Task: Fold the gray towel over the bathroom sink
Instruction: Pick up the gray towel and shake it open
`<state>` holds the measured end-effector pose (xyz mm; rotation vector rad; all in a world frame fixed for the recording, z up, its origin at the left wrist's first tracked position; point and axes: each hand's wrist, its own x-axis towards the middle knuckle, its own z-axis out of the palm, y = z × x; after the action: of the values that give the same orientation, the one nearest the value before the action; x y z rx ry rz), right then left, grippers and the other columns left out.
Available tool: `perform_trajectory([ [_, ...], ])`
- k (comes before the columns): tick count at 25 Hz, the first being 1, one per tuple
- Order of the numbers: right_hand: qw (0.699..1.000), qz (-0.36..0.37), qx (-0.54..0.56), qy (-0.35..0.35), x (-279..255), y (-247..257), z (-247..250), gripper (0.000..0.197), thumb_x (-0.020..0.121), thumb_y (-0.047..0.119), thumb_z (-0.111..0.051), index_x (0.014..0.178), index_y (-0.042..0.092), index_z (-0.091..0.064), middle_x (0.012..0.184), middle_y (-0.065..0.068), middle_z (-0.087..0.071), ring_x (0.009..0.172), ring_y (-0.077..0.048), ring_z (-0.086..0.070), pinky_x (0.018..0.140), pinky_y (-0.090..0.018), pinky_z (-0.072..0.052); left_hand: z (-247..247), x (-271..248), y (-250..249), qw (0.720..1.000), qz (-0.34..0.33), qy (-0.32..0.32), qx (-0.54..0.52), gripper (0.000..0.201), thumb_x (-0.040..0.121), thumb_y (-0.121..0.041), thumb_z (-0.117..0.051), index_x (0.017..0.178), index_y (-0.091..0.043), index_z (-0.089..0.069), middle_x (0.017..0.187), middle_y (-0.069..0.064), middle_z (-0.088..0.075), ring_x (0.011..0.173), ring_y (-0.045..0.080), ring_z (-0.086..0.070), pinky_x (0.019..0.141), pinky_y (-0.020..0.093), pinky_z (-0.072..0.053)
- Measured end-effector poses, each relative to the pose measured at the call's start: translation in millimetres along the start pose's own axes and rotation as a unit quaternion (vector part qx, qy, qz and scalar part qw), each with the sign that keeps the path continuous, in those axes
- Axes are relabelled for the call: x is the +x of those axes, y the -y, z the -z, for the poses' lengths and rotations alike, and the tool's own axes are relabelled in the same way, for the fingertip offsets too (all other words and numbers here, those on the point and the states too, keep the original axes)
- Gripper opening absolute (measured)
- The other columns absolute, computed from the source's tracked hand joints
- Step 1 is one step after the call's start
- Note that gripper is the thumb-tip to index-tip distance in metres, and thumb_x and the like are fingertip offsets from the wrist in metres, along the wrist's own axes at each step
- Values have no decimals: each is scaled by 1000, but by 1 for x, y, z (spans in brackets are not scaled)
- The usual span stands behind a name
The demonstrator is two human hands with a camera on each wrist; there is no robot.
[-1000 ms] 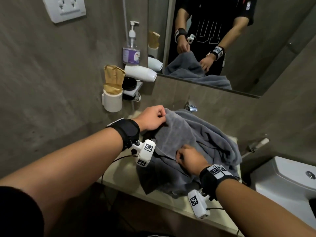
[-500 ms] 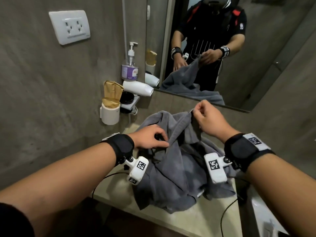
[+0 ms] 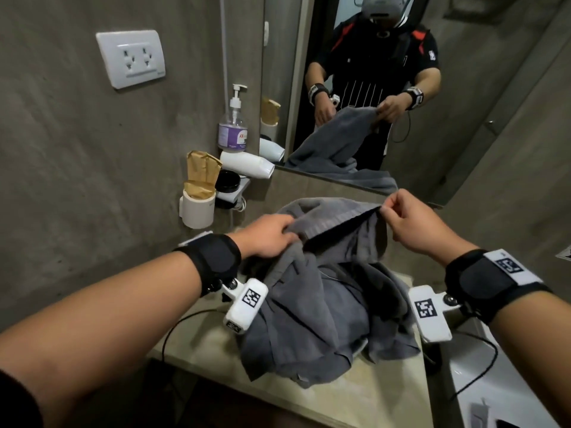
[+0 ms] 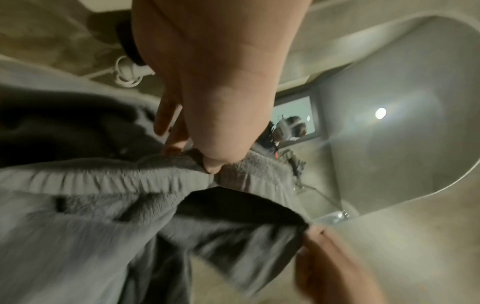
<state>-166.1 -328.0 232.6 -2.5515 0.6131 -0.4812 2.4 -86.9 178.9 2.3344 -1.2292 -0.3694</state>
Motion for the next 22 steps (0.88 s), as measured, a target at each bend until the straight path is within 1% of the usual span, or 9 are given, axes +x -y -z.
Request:
perform_trajectory([
  [3,992,-58,107,12,-12,-8,-28,17,103,25,-50,88,20,-45,60,-6,-64,48,-21,-67,51,-32,-50,50,9,-6,997,-2,-77,-24,12,100,-26,-55,101,-16,-59,110,7,-67,100,22,-59,77,28,-39],
  [6,951,-84,296,-15,-12,5,-38,11,100,9,-54,94,17,-50,71,-10,-63,59,-21,-72,68,-46,-59,91,17,-20,992,-11,-108,-65,8,102,-26,-48,102,-20,-54,105,0,-61,95,15,-53,71,25,-37],
  [8,959,-36,280,-40,-7,12,-32,23,89,1,-66,102,18,-58,80,-3,-69,69,-16,-71,79,-43,-59,96,14,-14,995,2,-86,-43,13,101,-22,-47,110,-16,-54,111,2,-62,99,16,-56,75,18,-42],
  [11,972,33,225,-61,-7,27,-24,30,85,-1,-70,109,16,-67,90,1,-74,76,-13,-67,82,-34,-59,80,-1,6,996,67,-3,63,37,95,-21,-53,129,-7,-44,126,17,-61,111,30,-60,88,33,-48],
  [13,978,72,189,-51,-13,44,-26,28,86,0,-70,109,15,-70,91,0,-74,79,-17,-69,79,-27,-58,61,-12,9,994,77,51,58,63,89,-32,-64,139,-10,-32,126,11,-60,107,28,-61,83,31,-45],
  [16,984,127,125,-18,-20,68,-34,29,84,2,-71,107,19,-74,87,1,-73,78,-14,-69,74,-18,-54,29,-18,-12,997,39,67,19,105,65,-79,-68,146,-24,-30,121,-4,-53,113,21,-58,88,30,-45],
  [18,983,159,95,-2,-22,80,-36,30,81,4,-73,106,21,-76,87,5,-74,79,-9,-69,75,-19,-53,15,-16,-26,1000,3,20,21,93,62,-89,-58,133,-30,-50,122,-3,-63,112,21,-62,91,37,-51],
  [20,980,181,83,5,-23,82,-37,32,80,6,-75,108,21,-77,87,8,-74,79,-6,-68,76,-17,-52,16,-14,-31,998,-42,-32,22,50,77,-72,-57,106,-32,-64,104,-3,-71,99,22,-66,85,38,-53],
  [22,980,172,99,-3,-22,77,-38,35,79,7,-77,111,22,-74,82,11,-70,72,-3,-64,73,-15,-51,24,-16,-29,995,-83,-49,28,24,90,-51,-58,87,-28,-62,90,-4,-71,91,23,-66,77,36,-51],
])
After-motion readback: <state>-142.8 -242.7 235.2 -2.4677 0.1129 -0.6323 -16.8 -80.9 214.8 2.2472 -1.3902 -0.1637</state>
